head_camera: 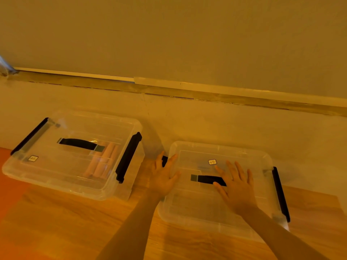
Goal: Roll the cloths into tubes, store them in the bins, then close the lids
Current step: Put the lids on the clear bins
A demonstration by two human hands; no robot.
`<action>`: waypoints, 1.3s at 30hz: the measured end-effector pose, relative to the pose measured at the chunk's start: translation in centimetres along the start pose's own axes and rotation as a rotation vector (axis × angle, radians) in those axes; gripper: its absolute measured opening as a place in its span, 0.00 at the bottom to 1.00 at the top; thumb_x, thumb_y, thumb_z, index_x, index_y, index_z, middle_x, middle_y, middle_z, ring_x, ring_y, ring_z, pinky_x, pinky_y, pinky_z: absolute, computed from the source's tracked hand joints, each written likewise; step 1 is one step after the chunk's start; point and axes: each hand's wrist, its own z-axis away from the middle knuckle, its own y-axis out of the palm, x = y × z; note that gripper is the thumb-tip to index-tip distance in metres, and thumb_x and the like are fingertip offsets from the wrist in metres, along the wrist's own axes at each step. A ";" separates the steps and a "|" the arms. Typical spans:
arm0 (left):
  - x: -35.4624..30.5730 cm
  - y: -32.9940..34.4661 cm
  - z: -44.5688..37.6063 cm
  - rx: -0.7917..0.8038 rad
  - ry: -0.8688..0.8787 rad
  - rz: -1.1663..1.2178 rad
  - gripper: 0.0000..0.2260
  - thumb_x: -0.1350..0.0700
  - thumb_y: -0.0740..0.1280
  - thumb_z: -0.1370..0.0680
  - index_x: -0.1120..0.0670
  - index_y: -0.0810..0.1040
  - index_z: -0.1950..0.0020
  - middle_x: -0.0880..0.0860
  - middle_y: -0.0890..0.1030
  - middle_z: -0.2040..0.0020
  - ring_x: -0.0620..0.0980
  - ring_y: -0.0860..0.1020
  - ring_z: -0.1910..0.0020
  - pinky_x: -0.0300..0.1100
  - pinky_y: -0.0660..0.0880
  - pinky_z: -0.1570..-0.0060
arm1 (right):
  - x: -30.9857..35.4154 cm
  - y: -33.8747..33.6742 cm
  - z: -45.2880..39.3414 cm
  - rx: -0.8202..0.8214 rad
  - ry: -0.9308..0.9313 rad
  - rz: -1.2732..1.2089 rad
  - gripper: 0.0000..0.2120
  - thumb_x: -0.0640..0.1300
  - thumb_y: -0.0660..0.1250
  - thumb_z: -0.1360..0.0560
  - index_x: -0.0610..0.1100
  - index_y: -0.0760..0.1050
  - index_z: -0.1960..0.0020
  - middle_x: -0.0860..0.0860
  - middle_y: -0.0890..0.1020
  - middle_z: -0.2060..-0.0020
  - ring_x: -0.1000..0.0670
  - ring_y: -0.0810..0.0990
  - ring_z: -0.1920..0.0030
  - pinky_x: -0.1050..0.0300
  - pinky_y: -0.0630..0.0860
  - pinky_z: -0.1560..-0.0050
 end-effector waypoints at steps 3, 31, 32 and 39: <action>-0.2 -0.2 0.3 -0.079 -0.009 -0.140 0.27 0.39 0.48 0.19 0.41 0.42 0.22 0.56 0.46 0.22 0.56 0.54 0.25 0.44 0.60 0.29 | 0.1 -0.1 0.0 -0.003 -0.003 0.000 0.31 0.67 0.39 0.21 0.57 0.65 0.27 0.45 0.70 0.29 0.38 0.66 0.29 0.32 0.60 0.33; -1.6 4.1 -2.0 -0.195 -0.371 0.494 0.33 0.24 0.56 0.31 0.41 0.65 0.31 0.53 0.76 0.37 0.57 0.77 0.41 0.59 0.74 0.42 | 0.1 0.1 0.1 -0.011 -0.002 -0.022 0.31 0.67 0.40 0.22 0.56 0.66 0.27 0.44 0.70 0.29 0.38 0.65 0.28 0.32 0.59 0.32; -1.8 3.8 -1.9 -0.145 -0.309 0.381 0.27 0.33 0.59 0.24 0.40 0.60 0.27 0.56 0.73 0.35 0.60 0.77 0.42 0.57 0.75 0.44 | 0.0 0.1 0.0 -0.007 -0.001 -0.023 0.31 0.67 0.40 0.22 0.56 0.66 0.28 0.44 0.70 0.29 0.38 0.66 0.28 0.32 0.59 0.32; -1.7 3.7 -2.7 -0.177 -0.500 0.772 0.42 0.22 0.46 0.34 0.45 0.64 0.28 0.55 0.75 0.36 0.58 0.76 0.40 0.59 0.74 0.41 | -0.1 0.3 -0.1 -0.014 -0.004 -0.020 0.31 0.67 0.40 0.22 0.56 0.66 0.28 0.43 0.70 0.29 0.37 0.66 0.29 0.31 0.59 0.33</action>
